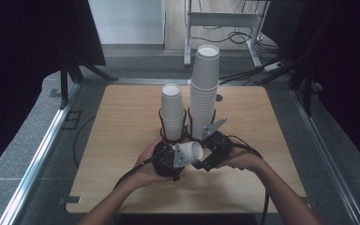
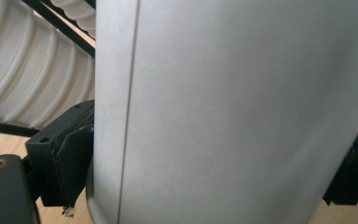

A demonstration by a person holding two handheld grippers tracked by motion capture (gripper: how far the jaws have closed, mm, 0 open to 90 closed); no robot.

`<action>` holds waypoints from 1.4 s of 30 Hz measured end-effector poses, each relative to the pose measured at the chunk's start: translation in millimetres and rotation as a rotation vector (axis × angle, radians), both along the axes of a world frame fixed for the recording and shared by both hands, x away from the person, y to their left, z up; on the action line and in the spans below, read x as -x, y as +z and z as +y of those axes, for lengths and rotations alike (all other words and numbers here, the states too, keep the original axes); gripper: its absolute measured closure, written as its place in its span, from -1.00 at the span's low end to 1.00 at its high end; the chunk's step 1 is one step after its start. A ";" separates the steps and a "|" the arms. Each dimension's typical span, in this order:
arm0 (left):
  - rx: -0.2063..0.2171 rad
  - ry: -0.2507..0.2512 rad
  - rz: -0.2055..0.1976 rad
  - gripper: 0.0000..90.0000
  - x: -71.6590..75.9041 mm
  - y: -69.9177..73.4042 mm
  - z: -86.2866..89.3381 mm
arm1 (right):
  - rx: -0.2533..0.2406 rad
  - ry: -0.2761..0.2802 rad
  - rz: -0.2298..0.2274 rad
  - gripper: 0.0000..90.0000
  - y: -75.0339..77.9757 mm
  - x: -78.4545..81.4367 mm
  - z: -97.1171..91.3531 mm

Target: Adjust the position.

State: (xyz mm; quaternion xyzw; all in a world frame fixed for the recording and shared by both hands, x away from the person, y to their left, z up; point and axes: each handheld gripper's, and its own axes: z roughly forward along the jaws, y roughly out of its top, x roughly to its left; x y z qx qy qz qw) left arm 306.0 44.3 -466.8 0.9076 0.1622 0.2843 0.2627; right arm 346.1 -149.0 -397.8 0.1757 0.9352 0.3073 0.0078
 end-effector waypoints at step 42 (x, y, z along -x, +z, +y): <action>-0.071 -0.048 -0.084 -1.00 8.9 -4.4 -24.9 | 0.115 0.065 0.108 -0.49 -15.2 -12.5 9.3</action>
